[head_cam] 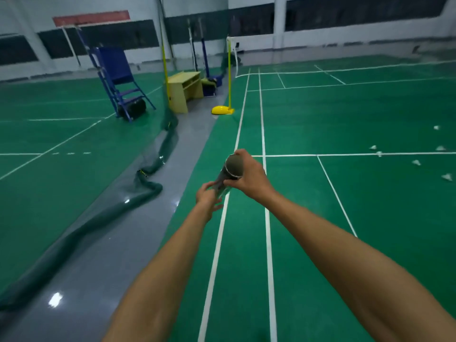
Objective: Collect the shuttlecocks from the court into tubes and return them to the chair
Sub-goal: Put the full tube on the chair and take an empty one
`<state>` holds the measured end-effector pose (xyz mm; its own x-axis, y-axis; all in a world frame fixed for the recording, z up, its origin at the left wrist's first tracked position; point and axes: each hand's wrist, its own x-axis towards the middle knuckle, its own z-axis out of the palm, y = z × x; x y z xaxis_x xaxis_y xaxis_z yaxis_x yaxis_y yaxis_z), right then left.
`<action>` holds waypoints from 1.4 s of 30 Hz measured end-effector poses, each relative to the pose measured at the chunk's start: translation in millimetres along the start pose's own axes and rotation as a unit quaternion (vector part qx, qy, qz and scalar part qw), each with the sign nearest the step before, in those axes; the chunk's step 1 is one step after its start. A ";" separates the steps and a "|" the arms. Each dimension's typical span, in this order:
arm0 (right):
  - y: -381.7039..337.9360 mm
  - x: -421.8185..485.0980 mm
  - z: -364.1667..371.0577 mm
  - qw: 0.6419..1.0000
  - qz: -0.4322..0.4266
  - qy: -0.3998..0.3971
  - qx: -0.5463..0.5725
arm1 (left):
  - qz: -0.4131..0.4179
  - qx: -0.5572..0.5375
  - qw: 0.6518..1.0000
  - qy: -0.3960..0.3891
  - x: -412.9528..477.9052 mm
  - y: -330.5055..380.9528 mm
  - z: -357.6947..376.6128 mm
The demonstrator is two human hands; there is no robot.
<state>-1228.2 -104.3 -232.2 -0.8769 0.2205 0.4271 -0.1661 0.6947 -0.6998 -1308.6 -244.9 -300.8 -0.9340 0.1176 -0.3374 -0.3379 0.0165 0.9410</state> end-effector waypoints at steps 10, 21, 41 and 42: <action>193.2 81.2 -109.0 0.985 -0.006 0.129 -0.113 | 0.416 0.196 0.873 -0.163 96.6 24.6 256.8; 391.2 215.2 -283.0 0.959 0.108 0.202 -0.167 | 0.456 0.222 0.812 -0.289 225.8 81.7 559.5; 715.4 234.3 -747.7 0.913 0.209 0.235 -0.259 | 0.423 0.164 0.805 -0.382 189.4 91.9 1136.4; 730.2 231.4 -768.7 0.910 0.218 0.232 -0.266 | 0.426 0.167 0.800 -0.388 184.5 90.7 1163.0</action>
<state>-1205.7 980.3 -204.3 -0.5017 0.7347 0.4567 0.5021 0.6772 -0.5379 -1376.5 933.1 -249.4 -0.4117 0.8066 0.4241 0.5540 -0.1479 0.8193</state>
